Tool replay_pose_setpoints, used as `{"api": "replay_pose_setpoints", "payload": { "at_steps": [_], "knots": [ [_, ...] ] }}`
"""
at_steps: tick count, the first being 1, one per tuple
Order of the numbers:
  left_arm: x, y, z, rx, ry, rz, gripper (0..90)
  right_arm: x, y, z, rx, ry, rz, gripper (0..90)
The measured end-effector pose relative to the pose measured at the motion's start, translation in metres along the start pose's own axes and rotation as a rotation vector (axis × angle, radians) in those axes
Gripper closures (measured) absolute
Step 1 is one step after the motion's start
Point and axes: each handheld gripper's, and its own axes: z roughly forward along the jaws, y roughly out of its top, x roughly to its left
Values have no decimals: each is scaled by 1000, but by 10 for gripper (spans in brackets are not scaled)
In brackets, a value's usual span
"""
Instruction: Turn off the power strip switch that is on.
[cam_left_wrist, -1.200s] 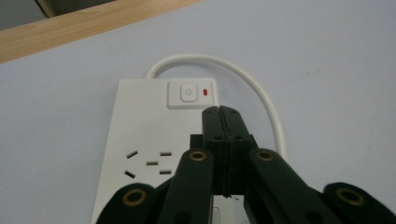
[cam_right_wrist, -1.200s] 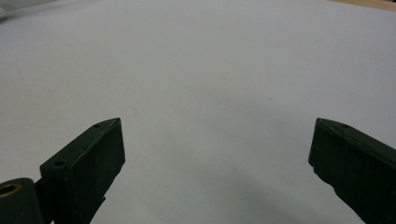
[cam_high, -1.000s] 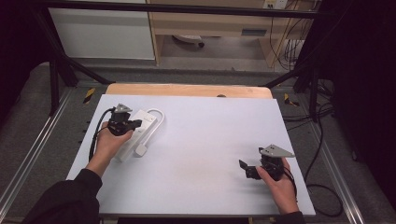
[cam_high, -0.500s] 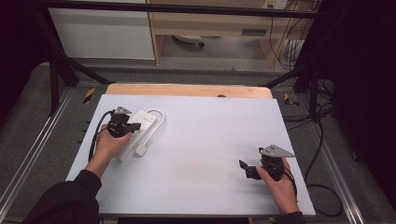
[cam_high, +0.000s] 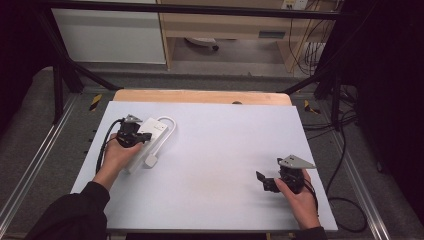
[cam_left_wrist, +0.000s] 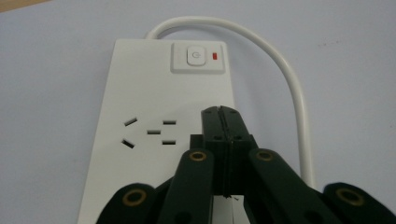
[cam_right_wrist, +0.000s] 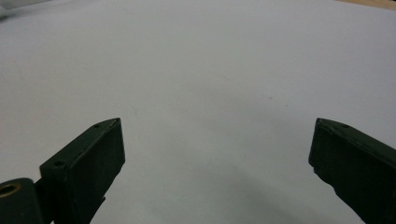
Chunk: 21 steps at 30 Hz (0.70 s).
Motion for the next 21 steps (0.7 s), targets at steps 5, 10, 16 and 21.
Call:
{"api": "replay_pose_setpoints", "payload": {
  "at_steps": [5, 10, 16, 21],
  "knots": [
    [0, -1, 2, 4, 2, -3, 899, 0, 0, 0, 0, 0, 1, 41],
    [0, -1, 3, 12, 0, -1, 899, 0, 0, 0, 0, 1, 1, 40],
    [1, -1, 2, 12, 1, 0, 899, 0, 0, 0, 1, 0, -1, 40],
    [0, -2, 2, 11, -3, -1, 899, 0, 0, 0, 1, 0, -1, 40]
  ]
}}
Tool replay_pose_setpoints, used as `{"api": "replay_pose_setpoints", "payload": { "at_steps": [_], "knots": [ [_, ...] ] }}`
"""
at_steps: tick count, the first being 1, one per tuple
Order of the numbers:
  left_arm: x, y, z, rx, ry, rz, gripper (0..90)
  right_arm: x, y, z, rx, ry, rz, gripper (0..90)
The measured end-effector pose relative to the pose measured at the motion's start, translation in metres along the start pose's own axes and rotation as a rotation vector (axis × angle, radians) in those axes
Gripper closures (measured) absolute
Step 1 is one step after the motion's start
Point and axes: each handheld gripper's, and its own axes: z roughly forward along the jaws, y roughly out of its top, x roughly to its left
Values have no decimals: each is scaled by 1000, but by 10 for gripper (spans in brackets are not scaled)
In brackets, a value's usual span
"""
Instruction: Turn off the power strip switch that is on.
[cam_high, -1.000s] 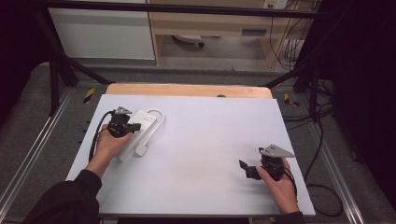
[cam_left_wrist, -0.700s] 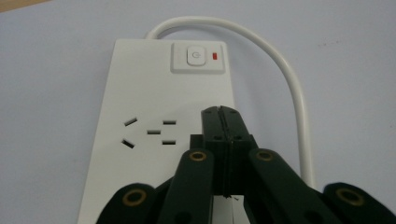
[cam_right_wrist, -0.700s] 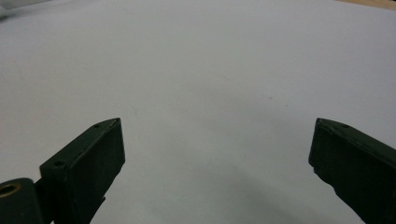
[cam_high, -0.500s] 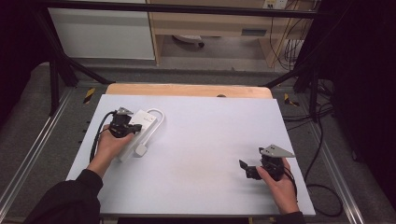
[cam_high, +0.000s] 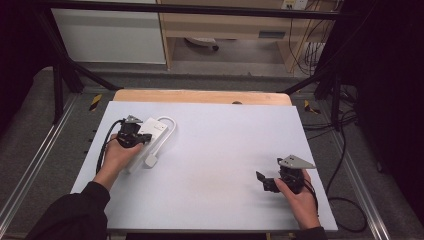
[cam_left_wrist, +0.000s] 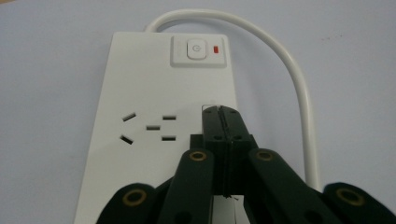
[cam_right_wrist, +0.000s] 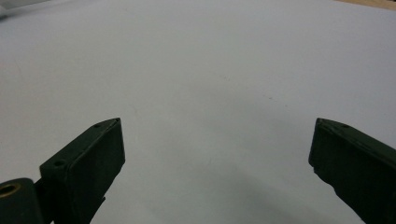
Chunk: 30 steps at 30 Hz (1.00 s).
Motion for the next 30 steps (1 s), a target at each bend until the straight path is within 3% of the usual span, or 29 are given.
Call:
{"api": "replay_pose_setpoints", "payload": {
  "at_steps": [30],
  "knots": [
    [3, -3, -1, -15, -8, -9, 900, 0, 0, 0, -1, 3, -2, 40]
  ]
}}
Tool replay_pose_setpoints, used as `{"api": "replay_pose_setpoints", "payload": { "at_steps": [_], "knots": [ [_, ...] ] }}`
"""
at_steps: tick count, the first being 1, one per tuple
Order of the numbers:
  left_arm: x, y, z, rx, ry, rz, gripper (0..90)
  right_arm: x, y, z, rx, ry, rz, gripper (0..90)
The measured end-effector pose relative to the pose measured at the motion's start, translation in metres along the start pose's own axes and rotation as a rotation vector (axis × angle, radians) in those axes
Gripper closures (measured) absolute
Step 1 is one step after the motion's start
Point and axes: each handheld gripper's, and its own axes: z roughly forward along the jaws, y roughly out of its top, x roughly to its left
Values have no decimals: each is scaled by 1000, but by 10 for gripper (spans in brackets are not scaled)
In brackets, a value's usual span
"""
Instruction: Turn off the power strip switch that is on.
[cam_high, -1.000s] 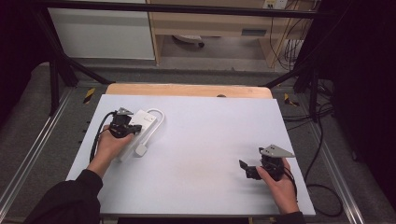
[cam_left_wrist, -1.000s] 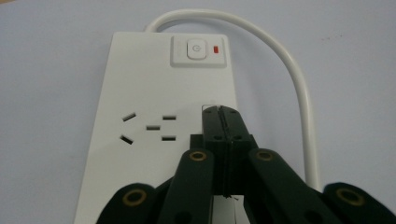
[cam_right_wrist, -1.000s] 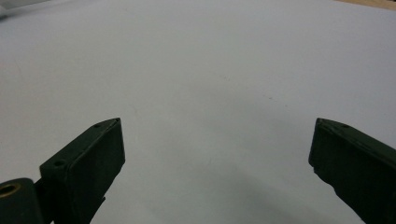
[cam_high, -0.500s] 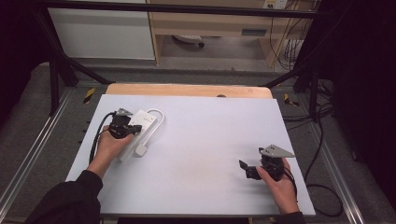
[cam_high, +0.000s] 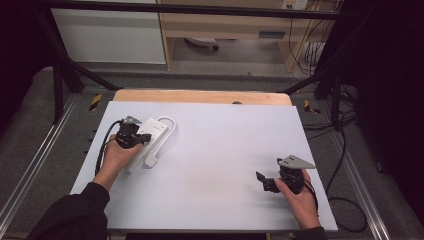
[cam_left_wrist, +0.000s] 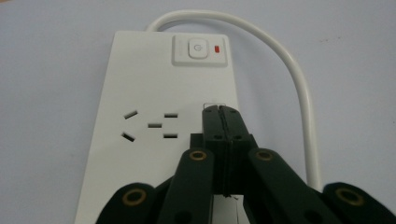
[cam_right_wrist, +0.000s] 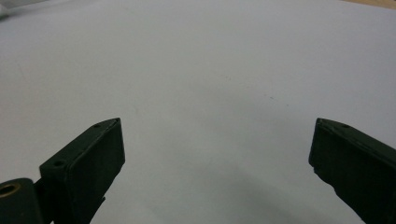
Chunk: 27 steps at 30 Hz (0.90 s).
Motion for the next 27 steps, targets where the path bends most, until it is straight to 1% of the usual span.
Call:
{"api": "replay_pose_setpoints", "payload": {
  "at_steps": [14, 15, 16, 19, 23, 27],
  "knots": [
    [0, -1, 0, 3, 4, 3, 900, 1, 0, 0, 3, 2, 2, 40],
    [0, -1, 0, 4, 3, 2, 900, 1, 0, 0, 2, 2, 2, 40],
    [0, -1, 1, 15, 8, 8, 900, 0, 0, 0, 1, 2, 2, 40],
    [1, -2, 0, 18, 2, -7, 900, 1, 0, 0, 3, 2, 2, 40],
    [3, -3, 0, 6, -9, -14, 900, 1, 0, 1, 4, 3, 0, 40],
    [3, -2, 2, -1, -4, -13, 900, 0, 0, 1, 2, 2, 4, 40]
  ]
}}
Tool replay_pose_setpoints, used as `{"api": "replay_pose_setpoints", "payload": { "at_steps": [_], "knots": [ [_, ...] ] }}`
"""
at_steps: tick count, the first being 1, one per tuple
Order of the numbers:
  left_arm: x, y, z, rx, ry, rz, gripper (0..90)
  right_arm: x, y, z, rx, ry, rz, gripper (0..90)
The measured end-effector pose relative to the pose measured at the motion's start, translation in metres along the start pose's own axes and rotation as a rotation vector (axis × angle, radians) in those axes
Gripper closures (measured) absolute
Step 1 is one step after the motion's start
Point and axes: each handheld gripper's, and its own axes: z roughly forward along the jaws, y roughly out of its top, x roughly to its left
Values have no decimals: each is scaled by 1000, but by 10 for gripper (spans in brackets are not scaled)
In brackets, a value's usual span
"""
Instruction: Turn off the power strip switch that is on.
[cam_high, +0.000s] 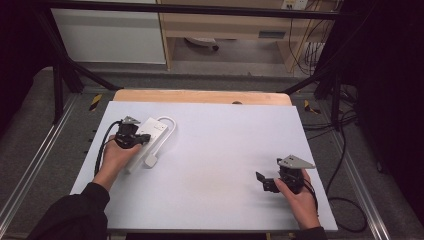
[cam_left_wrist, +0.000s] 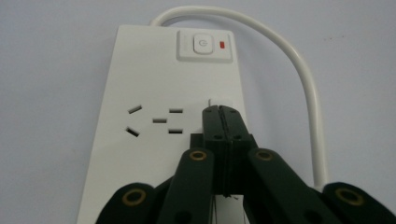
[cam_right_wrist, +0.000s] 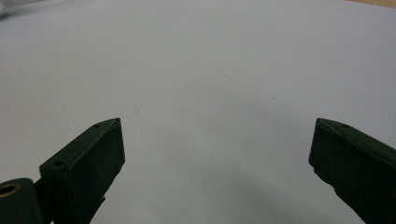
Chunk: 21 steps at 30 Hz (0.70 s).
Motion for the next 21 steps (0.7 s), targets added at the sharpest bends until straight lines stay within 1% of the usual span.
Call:
{"api": "replay_pose_setpoints", "payload": {
  "at_steps": [4, 8, 17, 21],
  "knots": [
    [-3, 1, 1, 1, -4, 9, 900, 0, 0, 0, 1, 0, -3, 40],
    [-4, 2, 1, 4, 8, 22, 900, 0, 0, 0, -1, 1, 0, 40],
    [-4, 4, -5, -47, 12, 15, 900, 0, 0, 0, 0, 0, -2, 40],
    [-6, 5, -6, -48, 1, 25, 900, 0, 0, 0, 0, 0, 0, 40]
  ]
}}
